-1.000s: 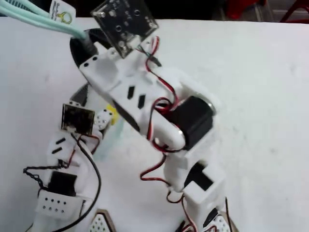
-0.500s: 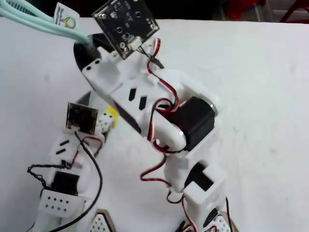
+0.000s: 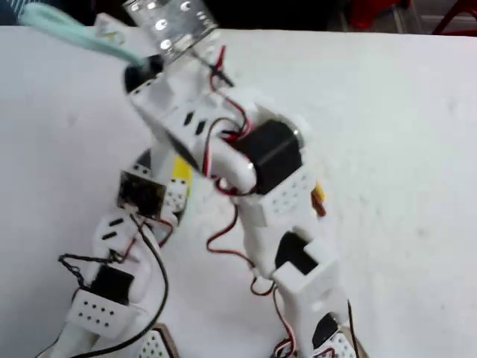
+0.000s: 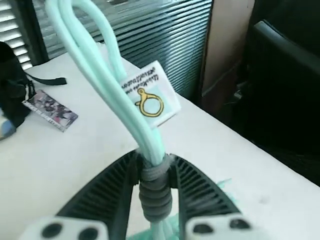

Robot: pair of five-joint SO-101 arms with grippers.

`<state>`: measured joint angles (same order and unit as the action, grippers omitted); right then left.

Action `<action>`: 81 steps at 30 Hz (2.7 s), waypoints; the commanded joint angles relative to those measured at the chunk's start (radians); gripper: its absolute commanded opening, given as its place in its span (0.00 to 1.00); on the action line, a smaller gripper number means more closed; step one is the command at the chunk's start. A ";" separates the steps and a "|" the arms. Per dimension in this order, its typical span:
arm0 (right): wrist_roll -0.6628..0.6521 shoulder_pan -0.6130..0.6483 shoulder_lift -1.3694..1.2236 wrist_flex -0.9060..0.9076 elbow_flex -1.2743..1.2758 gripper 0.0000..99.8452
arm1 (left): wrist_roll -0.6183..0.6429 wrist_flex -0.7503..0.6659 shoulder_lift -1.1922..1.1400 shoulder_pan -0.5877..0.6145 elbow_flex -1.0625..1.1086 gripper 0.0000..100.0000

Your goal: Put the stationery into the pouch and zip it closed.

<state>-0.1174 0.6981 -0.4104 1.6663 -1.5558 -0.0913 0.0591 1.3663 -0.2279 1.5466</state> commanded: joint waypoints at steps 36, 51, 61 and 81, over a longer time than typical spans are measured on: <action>0.003 -0.070 -0.019 0.038 0.361 0.02 | 0.077 0.644 0.062 0.088 -0.315 0.17; 0.006 -0.053 -0.013 0.045 0.370 0.02 | 0.075 0.701 0.456 0.081 -0.176 0.17; -0.002 -0.056 -0.019 0.016 0.367 0.02 | 0.095 0.939 0.458 0.054 -0.299 0.29; 0.006 -0.053 -0.010 0.039 0.362 0.02 | 0.051 0.809 0.456 0.053 -0.261 0.25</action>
<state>-0.1128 0.6337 -0.4519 1.6878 -1.1922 -0.0222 0.9429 1.8251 -0.1588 1.2766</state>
